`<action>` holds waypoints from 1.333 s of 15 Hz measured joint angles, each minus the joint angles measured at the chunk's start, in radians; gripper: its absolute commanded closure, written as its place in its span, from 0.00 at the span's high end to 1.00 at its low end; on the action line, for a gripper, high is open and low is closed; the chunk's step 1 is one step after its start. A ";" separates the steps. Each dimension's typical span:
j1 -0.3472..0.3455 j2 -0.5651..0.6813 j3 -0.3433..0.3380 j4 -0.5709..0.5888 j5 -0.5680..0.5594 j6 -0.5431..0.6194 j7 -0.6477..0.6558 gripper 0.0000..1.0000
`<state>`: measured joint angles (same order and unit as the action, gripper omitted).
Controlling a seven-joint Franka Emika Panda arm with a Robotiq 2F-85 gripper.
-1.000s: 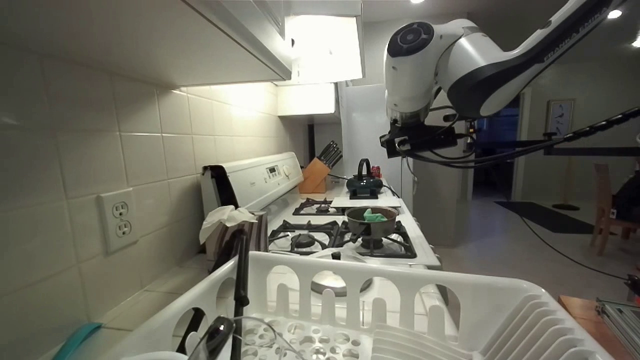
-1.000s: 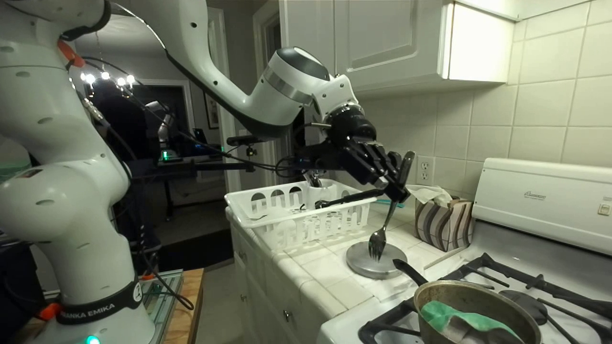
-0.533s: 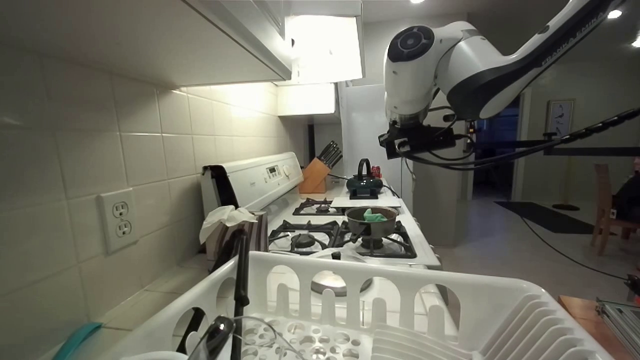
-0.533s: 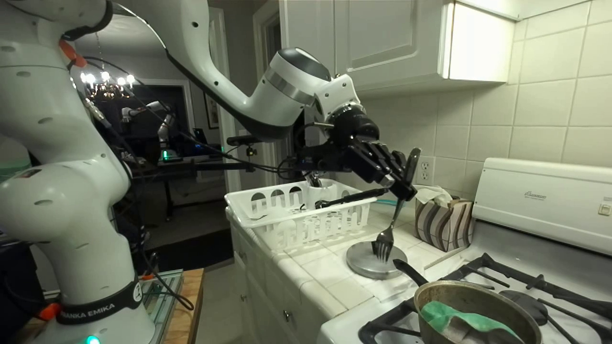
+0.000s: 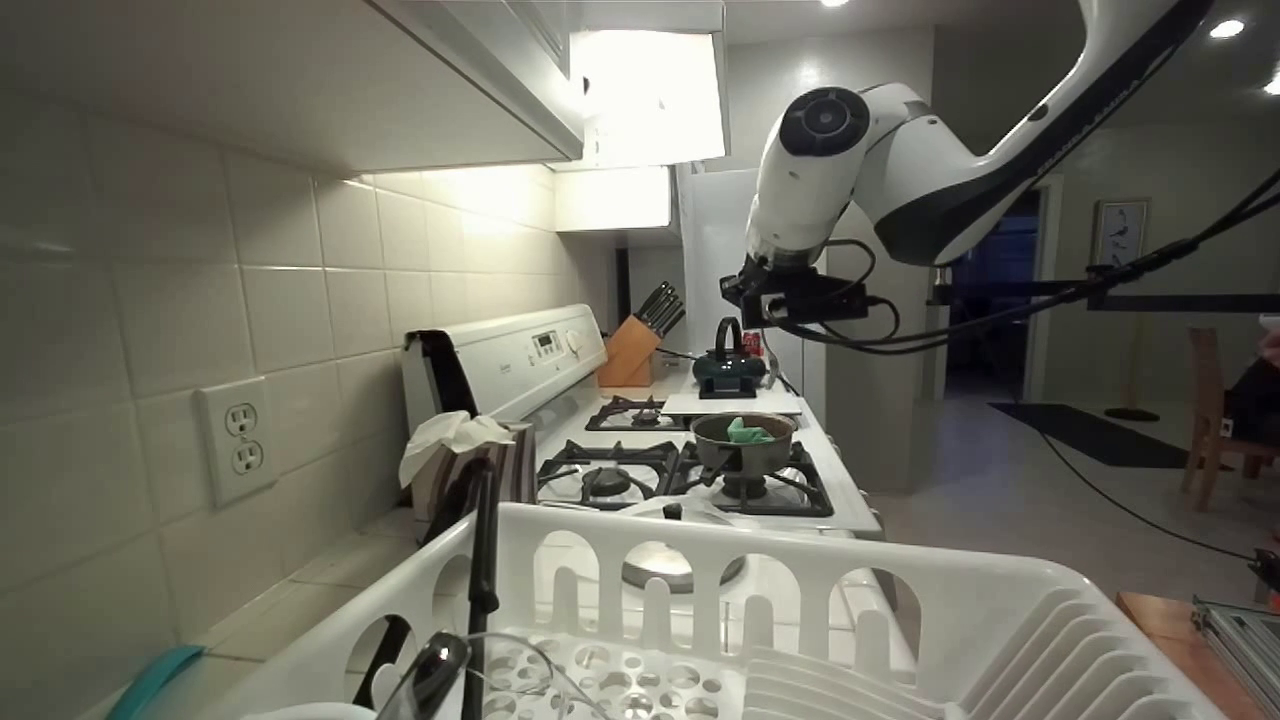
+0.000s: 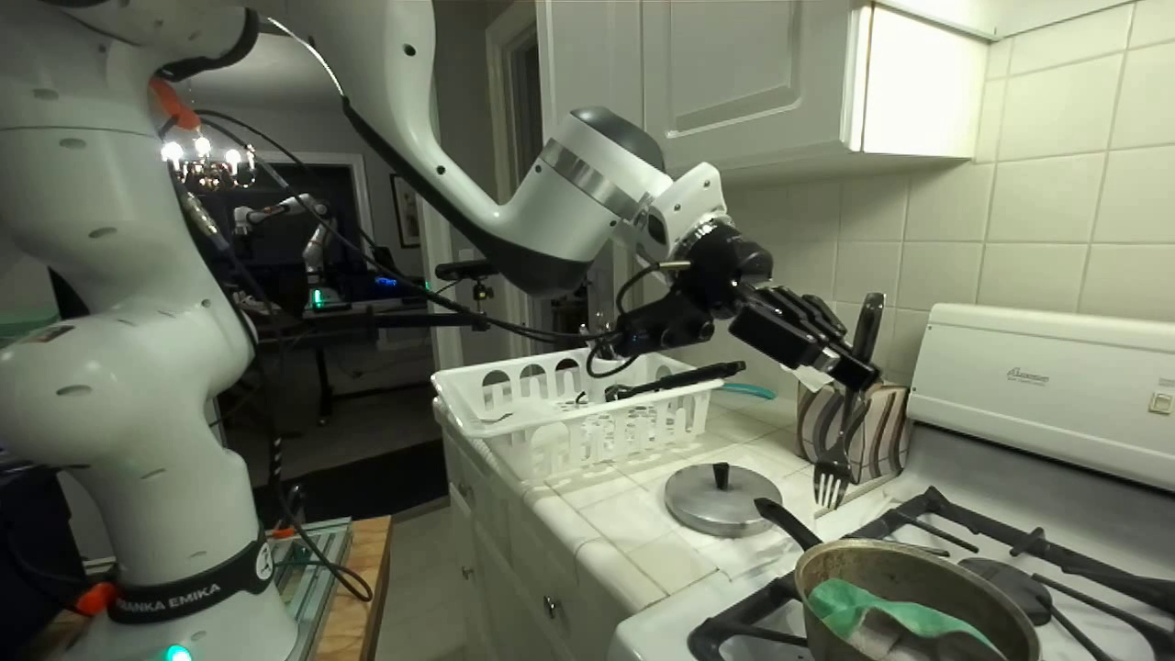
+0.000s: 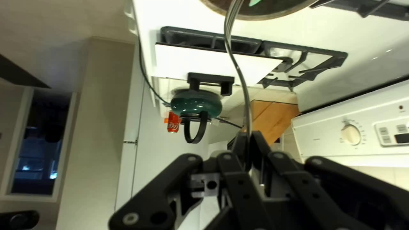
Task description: Use the fork to press down on the rug in the pot and place the fork back
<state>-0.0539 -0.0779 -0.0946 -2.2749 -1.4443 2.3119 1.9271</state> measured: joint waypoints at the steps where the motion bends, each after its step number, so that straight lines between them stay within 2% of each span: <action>1: -0.009 0.014 -0.009 0.007 -0.023 0.062 0.014 0.02; 4: -0.038 0.046 -0.039 0.019 -0.090 0.240 0.060 0.02; 7: -0.057 0.059 -0.069 0.019 -0.160 0.349 0.108 0.02; 11: -0.079 0.074 -0.106 0.003 -0.222 0.397 0.166 0.02; 18: -0.105 0.147 -0.151 0.004 -0.257 0.442 0.207 0.02; 19: -0.109 0.161 -0.156 0.014 -0.257 0.447 0.208 0.08; 20: -0.114 0.173 -0.160 0.023 -0.254 0.453 0.208 0.08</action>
<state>-0.1680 0.0952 -0.2545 -2.2520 -1.6982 2.7649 2.1352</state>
